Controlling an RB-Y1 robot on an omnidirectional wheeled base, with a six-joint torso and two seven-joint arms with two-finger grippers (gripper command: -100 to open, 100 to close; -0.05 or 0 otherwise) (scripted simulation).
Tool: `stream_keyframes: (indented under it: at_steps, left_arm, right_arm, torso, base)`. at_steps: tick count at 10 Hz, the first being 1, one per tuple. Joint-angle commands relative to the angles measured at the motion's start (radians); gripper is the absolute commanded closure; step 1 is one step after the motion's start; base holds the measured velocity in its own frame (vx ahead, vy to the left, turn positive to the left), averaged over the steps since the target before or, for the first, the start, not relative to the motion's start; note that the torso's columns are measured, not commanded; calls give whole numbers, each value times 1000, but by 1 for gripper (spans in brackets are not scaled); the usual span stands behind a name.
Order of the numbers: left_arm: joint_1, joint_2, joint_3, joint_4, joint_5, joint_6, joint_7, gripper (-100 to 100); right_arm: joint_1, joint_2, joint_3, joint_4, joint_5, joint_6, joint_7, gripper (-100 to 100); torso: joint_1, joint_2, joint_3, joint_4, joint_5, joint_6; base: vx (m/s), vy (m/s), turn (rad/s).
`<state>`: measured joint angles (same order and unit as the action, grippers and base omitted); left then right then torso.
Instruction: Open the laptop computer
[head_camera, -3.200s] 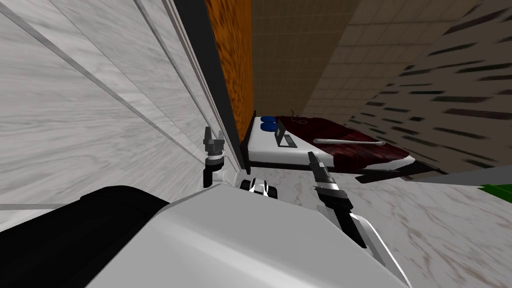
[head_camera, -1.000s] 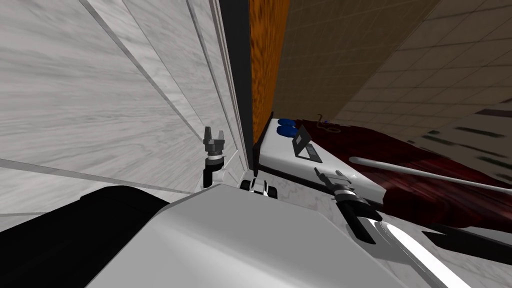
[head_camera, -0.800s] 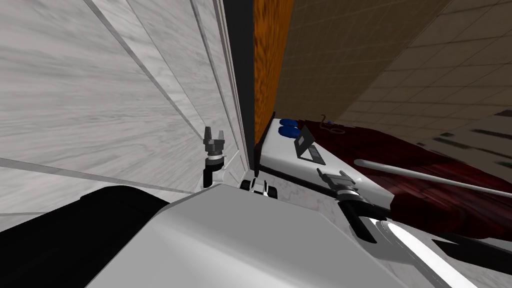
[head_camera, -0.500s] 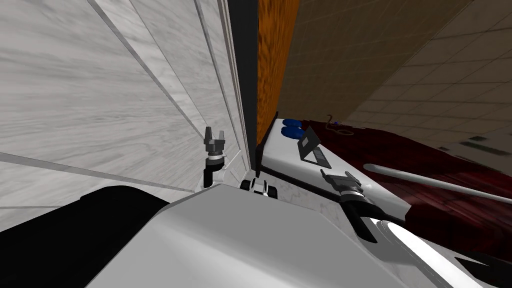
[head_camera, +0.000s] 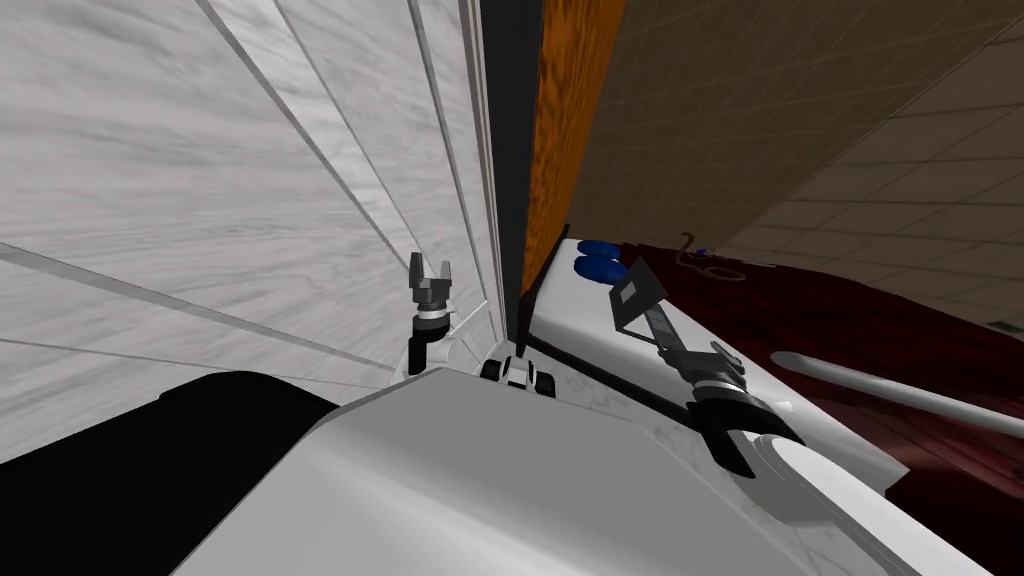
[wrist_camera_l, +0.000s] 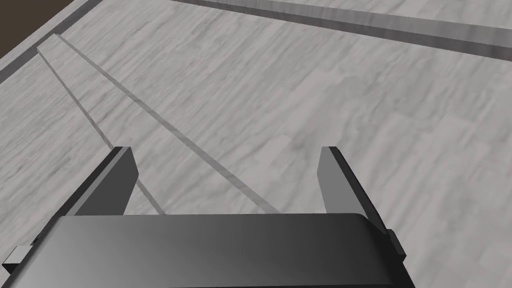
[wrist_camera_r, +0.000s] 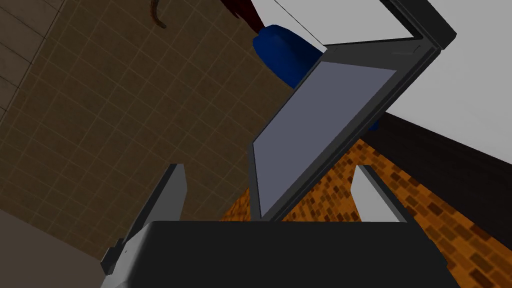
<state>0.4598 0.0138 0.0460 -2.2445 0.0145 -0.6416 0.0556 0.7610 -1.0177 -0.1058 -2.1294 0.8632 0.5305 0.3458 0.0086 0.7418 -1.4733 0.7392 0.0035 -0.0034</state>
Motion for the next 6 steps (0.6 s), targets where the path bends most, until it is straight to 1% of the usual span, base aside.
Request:
stream_keyframes:
  at_steps: [1, 4, 6]
  left_arm:
    - [-1, 0, -2, 0, 0, 0, 0, 0]
    - [-1, 1, -2, 0, -1, 0, 1, 0]
    - [-1, 1, -2, 0, -1, 0, 1, 0]
  right_arm:
    - [3, -54, 9, 18, 46, 72, 5, -100]
    - [1, -122, 21, 42, 95, 150, 10, -100]
    - [0, -155, 28, 54, 120, 190, 12, -100]
  torso:
    - [-3, -1, -1, 0, -1, 0]
    - [-8, -4, -3, -1, -4, 3]
    - [-9, -4, -3, -1, -4, 4]
  base:
    - [29, 26, 237]
    - [37, 30, 193]
    - [33, 23, 141]
